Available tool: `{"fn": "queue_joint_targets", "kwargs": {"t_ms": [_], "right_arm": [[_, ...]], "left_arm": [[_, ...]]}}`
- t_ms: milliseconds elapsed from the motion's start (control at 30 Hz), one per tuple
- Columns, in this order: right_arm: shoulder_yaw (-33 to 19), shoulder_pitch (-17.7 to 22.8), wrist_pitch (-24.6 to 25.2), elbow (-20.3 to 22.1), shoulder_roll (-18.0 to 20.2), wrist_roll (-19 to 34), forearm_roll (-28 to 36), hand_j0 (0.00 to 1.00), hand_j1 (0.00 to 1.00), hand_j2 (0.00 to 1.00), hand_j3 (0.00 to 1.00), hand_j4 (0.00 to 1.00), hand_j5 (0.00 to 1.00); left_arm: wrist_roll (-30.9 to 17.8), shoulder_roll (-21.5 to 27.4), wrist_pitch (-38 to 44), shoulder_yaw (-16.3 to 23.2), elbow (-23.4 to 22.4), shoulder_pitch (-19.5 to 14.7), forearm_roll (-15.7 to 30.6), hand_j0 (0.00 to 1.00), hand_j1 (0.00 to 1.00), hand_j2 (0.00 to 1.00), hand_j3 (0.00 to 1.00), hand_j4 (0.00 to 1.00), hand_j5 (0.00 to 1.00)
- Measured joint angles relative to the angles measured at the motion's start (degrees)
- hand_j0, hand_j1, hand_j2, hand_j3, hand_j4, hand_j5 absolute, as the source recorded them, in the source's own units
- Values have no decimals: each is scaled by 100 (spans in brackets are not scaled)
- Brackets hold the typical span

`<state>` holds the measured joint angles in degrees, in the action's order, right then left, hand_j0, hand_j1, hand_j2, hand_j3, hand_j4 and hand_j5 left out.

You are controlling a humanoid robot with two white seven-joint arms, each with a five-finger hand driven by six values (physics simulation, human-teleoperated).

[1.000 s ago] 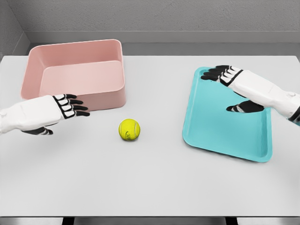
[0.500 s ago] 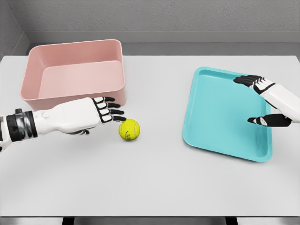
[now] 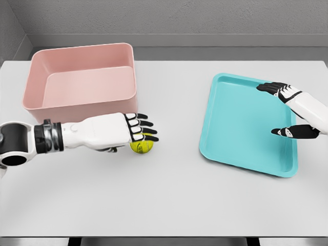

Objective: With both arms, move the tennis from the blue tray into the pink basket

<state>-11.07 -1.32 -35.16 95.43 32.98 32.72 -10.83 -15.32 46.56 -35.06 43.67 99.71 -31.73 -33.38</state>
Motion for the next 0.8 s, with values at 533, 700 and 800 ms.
{"fn": "queue_joint_targets", "kwargs": {"t_ms": [533,700,800], "right_arm": [[0,9,0,-36,2,0,-2,100,100,100,100,100,100],[0,9,0,-35,2,0,0,100,100,100,100,100,100],[0,9,0,-36,2,0,0,100,100,100,100,100,100]], "left_arm": [[-3,-283,-1,470,-467,-246,59,100,100,100,100,100,100],[-8,-409,-1,519,-668,-369,57,100,100,100,100,100,100],[-8,-495,-1,567,-781,-378,53,100,100,100,100,100,100]]}}
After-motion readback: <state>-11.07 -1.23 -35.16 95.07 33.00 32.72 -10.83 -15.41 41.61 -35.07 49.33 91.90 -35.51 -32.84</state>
